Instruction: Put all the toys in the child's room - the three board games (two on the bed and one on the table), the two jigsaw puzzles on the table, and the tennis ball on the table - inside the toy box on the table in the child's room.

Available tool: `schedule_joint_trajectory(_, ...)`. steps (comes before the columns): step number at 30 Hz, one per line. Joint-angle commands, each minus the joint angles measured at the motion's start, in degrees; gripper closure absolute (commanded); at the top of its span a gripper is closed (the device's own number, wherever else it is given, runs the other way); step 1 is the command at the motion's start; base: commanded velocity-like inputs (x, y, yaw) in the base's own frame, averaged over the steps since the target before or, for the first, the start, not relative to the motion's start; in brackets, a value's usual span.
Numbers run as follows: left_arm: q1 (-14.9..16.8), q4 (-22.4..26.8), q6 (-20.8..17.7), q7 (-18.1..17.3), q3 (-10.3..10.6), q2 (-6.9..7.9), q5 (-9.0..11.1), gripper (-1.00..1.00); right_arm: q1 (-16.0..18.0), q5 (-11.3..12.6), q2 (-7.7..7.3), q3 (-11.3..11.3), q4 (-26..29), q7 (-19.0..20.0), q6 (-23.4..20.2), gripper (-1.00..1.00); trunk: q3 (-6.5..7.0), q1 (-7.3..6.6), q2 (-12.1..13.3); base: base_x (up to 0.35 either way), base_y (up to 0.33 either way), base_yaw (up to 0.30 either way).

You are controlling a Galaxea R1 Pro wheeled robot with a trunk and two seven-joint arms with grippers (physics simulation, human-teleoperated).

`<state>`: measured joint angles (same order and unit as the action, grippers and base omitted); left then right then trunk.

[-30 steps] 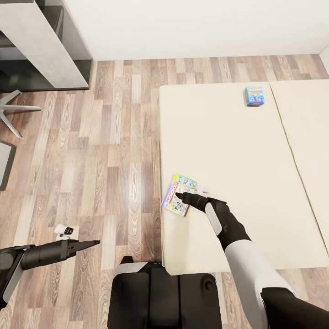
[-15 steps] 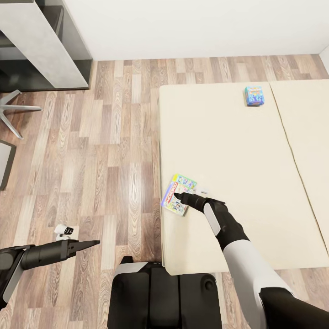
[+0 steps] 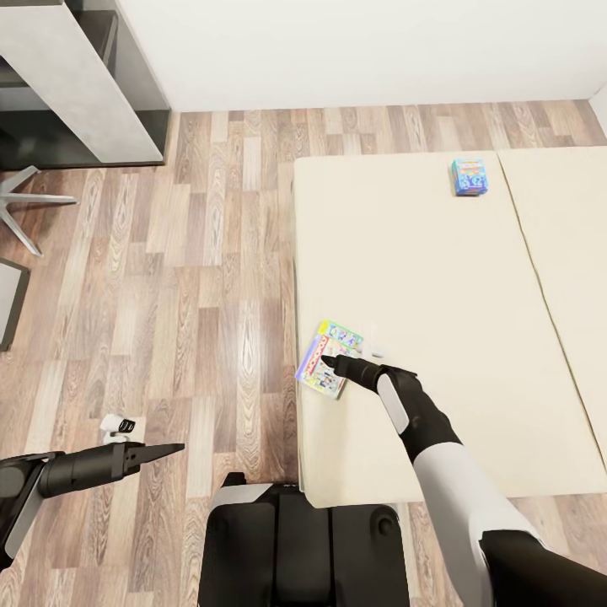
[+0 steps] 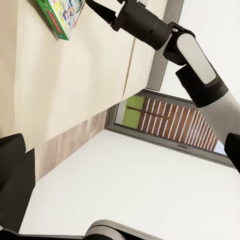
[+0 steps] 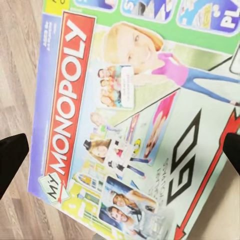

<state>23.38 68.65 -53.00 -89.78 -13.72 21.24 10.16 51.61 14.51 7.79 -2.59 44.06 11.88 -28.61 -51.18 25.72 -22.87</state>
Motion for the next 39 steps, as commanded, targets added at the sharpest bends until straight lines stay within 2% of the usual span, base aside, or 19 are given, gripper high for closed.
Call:
schedule_joint_trajectory(1, 0.0, 0.03, -0.62, -0.22, 0.01, 0.02, 0.0, -1.0, -0.02, -1.8, -0.01, -0.38, -0.14, -0.84, -0.09, -1.0, -0.07, 0.07, -0.05, 0.0, 0.0, 0.0)
schedule_joint_trajectory(16, 0.02, 0.02, -0.62, -0.22, 0.01, 0.03, 0.03, -1.0, -0.06, -1.81, 0.01, -0.4, 0.06, -0.96, -0.24, -1.0, -0.07, 0.07, -0.05, 0.0, 0.0, 0.0)
schedule_joint_trajectory(24, 0.0, 0.02, -0.62, -0.22, 0.01, 0.03, 0.03, -1.0, -0.04, -1.78, 0.56, -0.31, 0.14, -4.22, -0.28, -1.0, -0.06, 0.07, -0.05, 0.0, 0.0, 0.0)
schedule_joint_trajectory(39, 0.03, 0.04, -0.62, -0.22, 0.01, 0.11, 0.03, -1.0, -0.05, -1.77, 0.73, -0.31, 0.15, -5.0, -0.22, -1.0, 0.83, 0.07, -0.05, 0.0, 0.0, 0.0)
